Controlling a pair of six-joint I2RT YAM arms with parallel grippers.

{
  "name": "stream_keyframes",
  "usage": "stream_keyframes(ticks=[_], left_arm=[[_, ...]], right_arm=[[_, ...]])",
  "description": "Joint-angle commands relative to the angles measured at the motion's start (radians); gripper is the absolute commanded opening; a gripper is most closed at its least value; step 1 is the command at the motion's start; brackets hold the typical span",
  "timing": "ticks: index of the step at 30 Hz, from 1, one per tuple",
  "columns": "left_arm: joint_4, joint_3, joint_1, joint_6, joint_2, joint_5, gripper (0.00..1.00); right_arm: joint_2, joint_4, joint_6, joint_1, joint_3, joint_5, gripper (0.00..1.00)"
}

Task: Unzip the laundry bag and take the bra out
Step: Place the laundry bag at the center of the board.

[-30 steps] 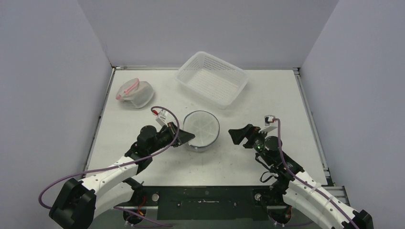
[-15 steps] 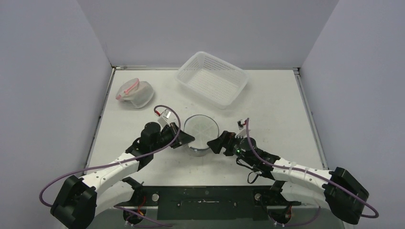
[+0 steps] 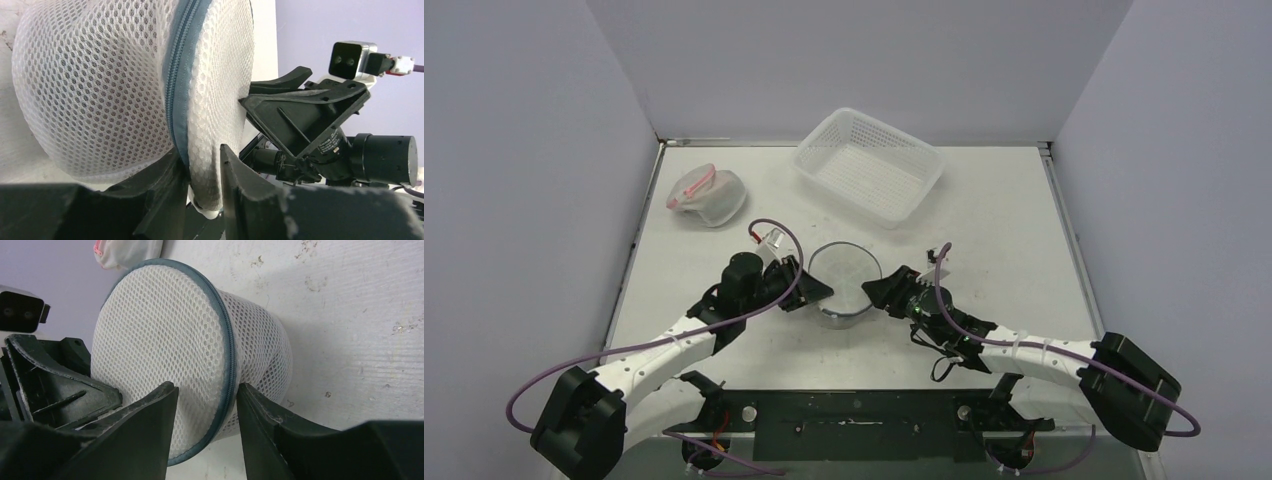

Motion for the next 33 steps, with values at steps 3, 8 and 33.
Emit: stream_keyframes(ticks=[3, 8, 33], left_arm=[[-0.031, 0.056, -0.006, 0.017, -0.026, 0.022, 0.43], [-0.081, 0.041, -0.007, 0.019, -0.075, 0.025, 0.52], [-0.071, -0.065, -0.006, -0.087, -0.127, 0.026, 0.61]], right_arm=[[0.037, 0.072, 0.066, 0.005, 0.048, 0.023, 0.39], [0.000, 0.054, 0.098, 0.005, 0.043, 0.038, 0.27], [-0.101, 0.135, 0.257, 0.009, -0.100, 0.104, 0.05]])
